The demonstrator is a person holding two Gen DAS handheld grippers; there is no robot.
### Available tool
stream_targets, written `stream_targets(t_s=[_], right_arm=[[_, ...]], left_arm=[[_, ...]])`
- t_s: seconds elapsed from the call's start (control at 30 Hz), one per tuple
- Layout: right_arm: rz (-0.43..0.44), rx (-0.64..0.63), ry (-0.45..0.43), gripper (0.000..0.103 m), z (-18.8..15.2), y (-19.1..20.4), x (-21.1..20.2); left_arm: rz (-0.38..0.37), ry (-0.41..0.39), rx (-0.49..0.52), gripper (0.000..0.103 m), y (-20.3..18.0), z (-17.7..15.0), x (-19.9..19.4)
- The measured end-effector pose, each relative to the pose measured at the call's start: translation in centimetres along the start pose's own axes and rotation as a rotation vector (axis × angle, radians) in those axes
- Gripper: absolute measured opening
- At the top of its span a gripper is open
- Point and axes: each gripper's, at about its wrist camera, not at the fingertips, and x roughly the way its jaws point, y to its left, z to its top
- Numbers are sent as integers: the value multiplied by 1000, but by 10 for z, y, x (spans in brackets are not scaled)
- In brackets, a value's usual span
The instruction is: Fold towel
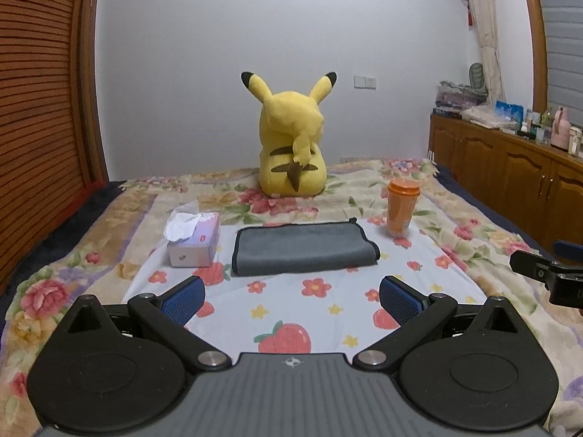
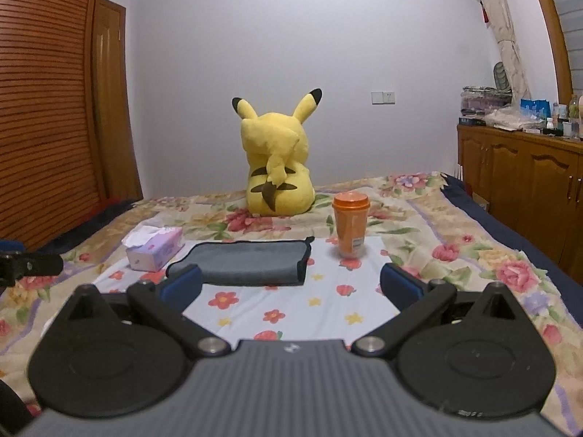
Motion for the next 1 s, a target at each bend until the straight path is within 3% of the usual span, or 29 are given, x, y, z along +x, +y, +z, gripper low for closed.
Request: stream_targets(t_s=[1.0], right_arm=[[-3, -5, -30, 103, 4, -4, -5]], left_arm=[[9, -1, 5, 103, 3, 1, 1]])
